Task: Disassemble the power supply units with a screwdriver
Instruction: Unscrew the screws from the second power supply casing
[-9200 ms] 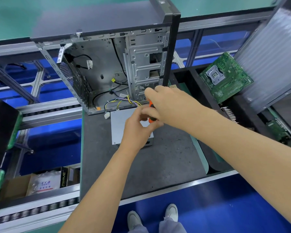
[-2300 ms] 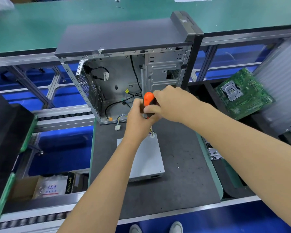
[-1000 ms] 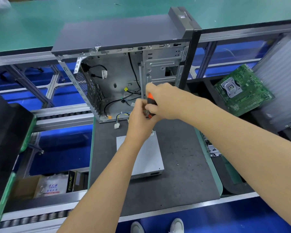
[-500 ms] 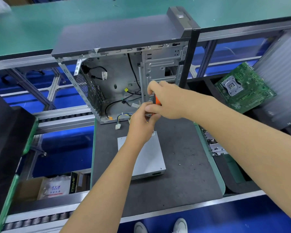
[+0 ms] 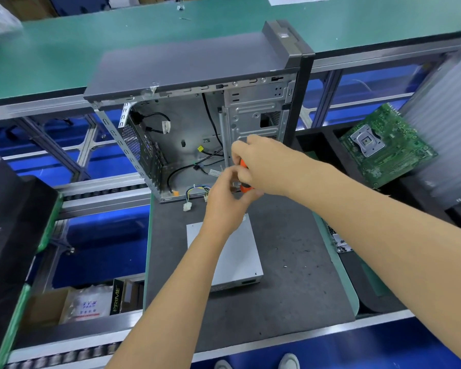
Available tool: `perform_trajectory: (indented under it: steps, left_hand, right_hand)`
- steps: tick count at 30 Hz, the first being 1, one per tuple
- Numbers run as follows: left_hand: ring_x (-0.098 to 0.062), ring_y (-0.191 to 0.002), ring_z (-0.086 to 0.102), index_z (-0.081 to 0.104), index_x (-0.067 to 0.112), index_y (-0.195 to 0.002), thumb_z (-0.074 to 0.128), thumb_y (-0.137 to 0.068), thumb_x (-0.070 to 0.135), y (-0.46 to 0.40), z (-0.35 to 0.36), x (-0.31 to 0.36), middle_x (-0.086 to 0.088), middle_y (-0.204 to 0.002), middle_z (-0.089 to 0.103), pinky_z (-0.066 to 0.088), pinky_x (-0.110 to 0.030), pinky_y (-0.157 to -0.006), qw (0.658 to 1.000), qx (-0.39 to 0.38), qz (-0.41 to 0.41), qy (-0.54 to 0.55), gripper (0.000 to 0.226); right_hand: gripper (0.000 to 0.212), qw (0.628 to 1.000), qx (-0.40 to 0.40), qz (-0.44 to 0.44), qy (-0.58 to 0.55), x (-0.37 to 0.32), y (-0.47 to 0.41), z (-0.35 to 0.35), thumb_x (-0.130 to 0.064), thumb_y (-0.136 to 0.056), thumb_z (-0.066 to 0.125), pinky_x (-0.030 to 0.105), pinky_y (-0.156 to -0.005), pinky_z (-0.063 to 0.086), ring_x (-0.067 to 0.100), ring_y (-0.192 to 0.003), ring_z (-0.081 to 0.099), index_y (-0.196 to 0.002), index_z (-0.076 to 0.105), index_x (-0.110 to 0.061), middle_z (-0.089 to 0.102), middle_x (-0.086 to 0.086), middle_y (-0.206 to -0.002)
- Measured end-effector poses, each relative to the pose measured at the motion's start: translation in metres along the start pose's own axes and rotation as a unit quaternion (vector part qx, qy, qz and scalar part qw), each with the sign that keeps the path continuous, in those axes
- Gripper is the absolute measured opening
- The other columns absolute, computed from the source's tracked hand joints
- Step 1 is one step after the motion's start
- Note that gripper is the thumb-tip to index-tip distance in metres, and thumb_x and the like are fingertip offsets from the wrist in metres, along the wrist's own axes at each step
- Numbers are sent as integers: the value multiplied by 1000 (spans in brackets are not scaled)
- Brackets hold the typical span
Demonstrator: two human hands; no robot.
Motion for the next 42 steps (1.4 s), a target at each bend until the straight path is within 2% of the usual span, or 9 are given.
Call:
perform_trajectory:
  steps: [3, 8, 12, 16, 23, 27, 31, 37, 42]
  left_hand:
    - [-2, -79, 61, 63, 35, -104, 66, -91, 7, 4, -2, -1, 23, -82, 67, 46, -22, -73, 1000, -3, 25, 13, 31]
    - [-4, -89, 62, 57, 33, -103, 77, -83, 10, 1, 1, 4, 18, -91, 66, 49, -24, -80, 999, 34, 13, 9, 37]
    - [2, -74, 56, 60, 27, -107, 67, -91, 8, 5, 0, -4, 22, -79, 64, 42, -23, -72, 1000, 0, 22, -3, 25]
    - [1, -79, 60, 56, 37, -95, 82, -79, 15, -1, -2, -2, 19, -83, 65, 48, -19, -74, 999, 49, -11, 11, 38]
    - [-1, -83, 64, 61, 30, -96, 72, -88, 8, 1, -3, -9, 24, -84, 69, 49, -20, -76, 1000, 10, 8, 17, 25]
    - [3, -75, 59, 55, 43, -90, 81, -80, 16, -2, 0, -3, 26, -79, 64, 43, -9, -65, 1000, 16, 5, 6, 39]
    - [3, -68, 55, 57, 44, -88, 68, -89, 10, -2, 1, -5, 27, -72, 62, 40, -10, -63, 1000, -12, 24, 2, 36]
    - [0, -77, 60, 59, 33, -96, 79, -81, 19, -8, 2, -4, 21, -80, 66, 47, -17, -67, 1000, 4, -16, 4, 28]
    - [-19, -89, 66, 64, 19, -110, 72, -86, 14, -11, -3, -10, 8, -91, 71, 53, -33, -77, 999, -47, -16, 15, 26]
  right_hand:
    - [28, 997, -15, 9, -72, 5, 2, 4, -29, -95, 49, 48, -90, 45, 30, -103, 41, -121, 40, -20, 44, 5, -112]
    - [20, 998, 13, 36, 40, 5, -3, 5, -32, -102, 41, 39, -58, 38, 29, -74, 45, -112, 37, -16, 48, 12, -97]
    - [22, 998, -25, -20, -53, 7, -3, 1, -27, -93, 50, 46, -79, 49, 30, -93, 51, -113, 42, -22, 51, 4, -100]
    - [38, 999, 31, 22, -7, 6, -3, 0, -59, -96, 40, 39, -65, 41, 27, -75, 43, -100, 39, -21, 40, 2, -81]
    - [28, 998, 3, -26, -61, 10, -5, 1, -36, -93, 57, 38, -74, 46, 27, -91, 53, -112, 45, -20, 50, 5, -107]
    - [40, 999, 16, 46, -3, 11, -4, 0, -59, -94, 47, 32, -50, 32, 19, -63, 40, -99, 39, -20, 41, 2, -82]
    - [17, 999, -15, -10, -50, 9, -5, 6, -26, -93, 50, 40, -69, 46, 26, -82, 49, -109, 44, -24, 46, 5, -100]
    - [29, 1000, 13, 25, -13, 11, -8, 6, -44, -97, 52, 33, -50, 33, 22, -64, 45, -108, 37, -21, 43, 5, -83]
    - [23, 991, -58, -43, -110, 15, -6, 2, -33, -88, 66, 43, -74, 52, 18, -85, 56, -103, 48, -29, 51, -1, -95]
Point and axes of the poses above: each hand's wrist, its own y-axis away from the middle knuckle, its own z-axis out of the palm, x = y × z, the point moved 3 cm from there along -y, towards the middle knuckle
